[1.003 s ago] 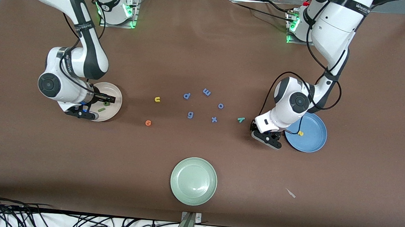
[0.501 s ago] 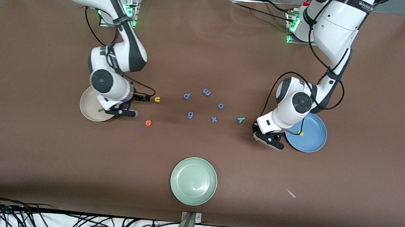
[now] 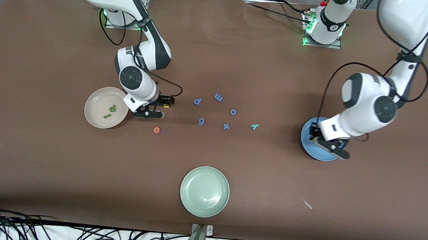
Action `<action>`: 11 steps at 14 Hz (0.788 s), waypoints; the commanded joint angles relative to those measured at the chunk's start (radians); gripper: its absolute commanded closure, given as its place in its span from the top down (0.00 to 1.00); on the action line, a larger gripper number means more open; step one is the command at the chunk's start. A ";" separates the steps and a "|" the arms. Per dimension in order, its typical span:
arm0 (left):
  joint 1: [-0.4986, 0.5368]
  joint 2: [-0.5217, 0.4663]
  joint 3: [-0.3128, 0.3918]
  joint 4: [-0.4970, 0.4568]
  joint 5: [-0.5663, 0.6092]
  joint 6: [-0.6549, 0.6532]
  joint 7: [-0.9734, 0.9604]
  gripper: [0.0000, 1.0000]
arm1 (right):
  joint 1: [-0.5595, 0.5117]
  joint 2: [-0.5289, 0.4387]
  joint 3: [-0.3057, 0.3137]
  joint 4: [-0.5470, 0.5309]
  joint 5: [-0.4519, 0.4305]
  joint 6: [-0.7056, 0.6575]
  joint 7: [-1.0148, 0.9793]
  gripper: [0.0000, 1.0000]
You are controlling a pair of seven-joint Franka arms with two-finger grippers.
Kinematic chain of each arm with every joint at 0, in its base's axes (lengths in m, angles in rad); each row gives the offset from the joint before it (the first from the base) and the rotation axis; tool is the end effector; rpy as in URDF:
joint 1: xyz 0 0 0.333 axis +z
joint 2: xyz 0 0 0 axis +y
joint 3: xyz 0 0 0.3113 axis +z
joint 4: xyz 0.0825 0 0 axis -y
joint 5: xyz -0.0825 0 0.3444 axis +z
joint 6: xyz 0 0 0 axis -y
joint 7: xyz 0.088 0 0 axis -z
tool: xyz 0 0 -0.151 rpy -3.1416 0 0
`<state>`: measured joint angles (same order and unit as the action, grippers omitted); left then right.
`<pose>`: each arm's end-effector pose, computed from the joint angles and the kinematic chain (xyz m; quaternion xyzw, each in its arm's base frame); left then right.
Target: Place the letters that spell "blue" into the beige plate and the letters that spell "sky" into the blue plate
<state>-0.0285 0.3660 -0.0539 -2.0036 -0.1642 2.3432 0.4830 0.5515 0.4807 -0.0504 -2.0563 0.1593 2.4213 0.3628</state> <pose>0.5698 -0.0542 0.2525 0.9729 -0.2205 0.0004 0.0689 0.4811 0.2689 0.1747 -0.9977 -0.0084 0.0671 0.0100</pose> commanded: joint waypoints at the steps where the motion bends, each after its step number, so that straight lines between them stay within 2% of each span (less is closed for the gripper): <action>1: 0.024 -0.013 0.005 -0.084 -0.011 0.024 0.066 0.35 | -0.002 0.024 0.015 -0.007 0.011 0.057 0.008 1.00; 3: 0.012 -0.012 0.003 -0.078 -0.009 0.037 0.057 0.76 | -0.002 0.039 0.023 -0.002 0.011 0.085 0.008 0.99; 4: 0.009 -0.010 0.003 -0.075 -0.009 0.038 0.054 0.78 | -0.002 0.044 0.026 -0.002 0.011 0.096 0.008 0.97; 5: -0.004 -0.004 0.000 -0.072 -0.018 0.042 0.051 0.78 | -0.002 0.045 0.026 -0.004 0.011 0.096 0.010 0.88; 6: -0.026 0.013 -0.001 -0.072 -0.021 0.074 0.043 0.77 | -0.002 0.044 0.033 -0.004 0.011 0.094 0.011 0.75; 8: -0.069 0.050 -0.026 -0.060 -0.053 0.142 0.007 0.74 | -0.002 0.044 0.040 -0.008 0.011 0.085 0.030 0.57; 11: -0.278 0.118 -0.026 0.043 -0.136 0.156 -0.081 0.74 | -0.002 0.042 0.046 -0.010 0.011 0.085 0.030 0.32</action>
<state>-0.1726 0.4260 -0.0900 -2.0449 -0.2504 2.4920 0.4766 0.5514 0.5174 -0.0149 -2.0578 0.1595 2.5011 0.3837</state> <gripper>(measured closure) 0.260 0.573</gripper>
